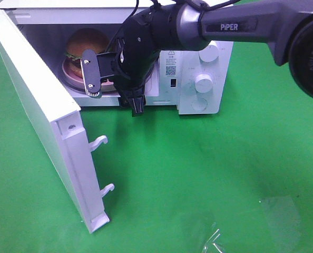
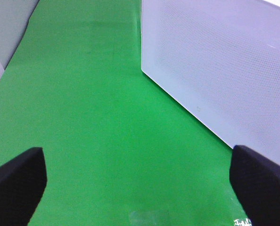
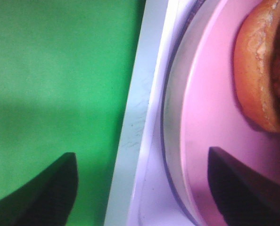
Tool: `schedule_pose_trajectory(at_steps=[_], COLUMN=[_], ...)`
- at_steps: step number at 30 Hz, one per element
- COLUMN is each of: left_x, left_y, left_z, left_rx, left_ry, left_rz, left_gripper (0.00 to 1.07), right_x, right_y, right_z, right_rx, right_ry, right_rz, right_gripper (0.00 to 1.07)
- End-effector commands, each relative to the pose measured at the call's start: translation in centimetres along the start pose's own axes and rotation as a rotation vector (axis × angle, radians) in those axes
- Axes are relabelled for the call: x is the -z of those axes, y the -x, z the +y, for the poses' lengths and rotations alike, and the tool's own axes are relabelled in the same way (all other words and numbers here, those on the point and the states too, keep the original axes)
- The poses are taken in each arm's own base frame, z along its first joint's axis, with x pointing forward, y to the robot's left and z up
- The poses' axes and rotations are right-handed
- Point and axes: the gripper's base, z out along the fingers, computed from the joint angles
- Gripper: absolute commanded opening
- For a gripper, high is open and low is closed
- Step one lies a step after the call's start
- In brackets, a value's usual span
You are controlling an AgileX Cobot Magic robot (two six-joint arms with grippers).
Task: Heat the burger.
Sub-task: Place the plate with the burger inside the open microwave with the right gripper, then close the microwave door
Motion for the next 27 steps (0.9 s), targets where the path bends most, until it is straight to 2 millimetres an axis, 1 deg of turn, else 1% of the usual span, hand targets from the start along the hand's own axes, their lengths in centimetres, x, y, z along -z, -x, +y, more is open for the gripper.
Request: schedule_pose_trajectory(at_steps=[1, 4, 6, 9, 10, 11, 12, 13, 14, 15, 16, 17, 20, 21, 22, 24, 25, 26, 27], left_x=[0.2, 0.2, 0.2, 0.2, 0.2, 0.2, 0.2, 0.2, 0.2, 0.2, 0.2, 0.2, 0.2, 0.2, 0.2, 0.2, 0.2, 0.2, 0.2], left_y=[0.0, 0.0, 0.0, 0.0, 0.0, 0.0, 0.0, 0.0, 0.0, 0.0, 0.0, 0.0, 0.0, 0.0, 0.0, 0.0, 0.0, 0.0, 0.0], left_z=[-0.1, -0.1, -0.1, -0.1, -0.1, -0.1, -0.1, -0.1, -0.1, -0.1, -0.1, -0.1, -0.1, -0.1, -0.1, -0.1, -0.1, -0.1, -0.1], left_rx=[0.002, 0.002, 0.002, 0.002, 0.002, 0.002, 0.002, 0.002, 0.002, 0.002, 0.002, 0.002, 0.002, 0.002, 0.002, 0.002, 0.002, 0.002, 0.002], left_ry=[-0.003, -0.003, -0.003, -0.003, -0.003, -0.003, -0.003, -0.003, -0.003, -0.003, -0.003, -0.003, -0.003, -0.003, -0.003, -0.003, -0.003, -0.003, -0.003], left_rz=[-0.033, -0.033, -0.033, -0.033, -0.033, -0.033, -0.033, -0.033, -0.033, -0.033, -0.033, -0.033, -0.033, -0.033, -0.033, -0.033, -0.033, -0.033, -0.033], left_gripper=[0.98, 0.98, 0.98, 0.98, 0.98, 0.98, 0.98, 0.98, 0.98, 0.98, 0.98, 0.98, 0.98, 0.98, 0.98, 0.98, 0.98, 0.98, 0.98], right_x=[1.3, 1.7, 2.7, 3.0, 3.7, 3.7, 4.4, 4.4, 4.8, 5.5, 5.5, 6.2, 6.5, 7.1, 7.1, 8.5, 8.5, 9.2, 9.2], right_y=[-0.3, -0.5, -0.7, -0.8, -1.0, -1.0, -1.2, -1.2, -1.4, -1.6, -1.6, -1.8, -1.9, -2.0, -2.0, -2.3, -2.3, -2.4, -2.4], right_z=[-0.2, 0.2, 0.9, 1.0, 1.2, 1.2, 1.5, 1.5, 1.9, 2.2, 2.2, 2.4, 2.6, 2.8, 2.8, 3.0, 3.0, 3.1, 3.1], right_rx=[0.002, 0.019, 0.037, 0.042, 0.051, 0.051, 0.061, 0.061, 0.057, 0.044, 0.044, 0.028, 0.014, -0.008, -0.008, -0.086, -0.086, -0.131, -0.131], right_ry=[-0.038, -0.037, -0.043, -0.045, -0.048, -0.048, -0.044, -0.044, -0.035, -0.029, -0.029, -0.026, -0.027, -0.031, -0.031, -0.037, -0.037, -0.042, -0.042], right_rz=[-0.014, -0.010, -0.014, -0.015, -0.015, -0.015, -0.009, -0.009, -0.006, -0.004, -0.004, -0.003, -0.004, -0.008, -0.008, -0.010, -0.010, -0.011, -0.011], right_gripper=[0.79, 0.78, 0.77, 0.77, 0.77, 0.77, 0.76, 0.76, 0.76, 0.76, 0.76, 0.76, 0.76, 0.76, 0.76, 0.76, 0.76, 0.76, 0.76])
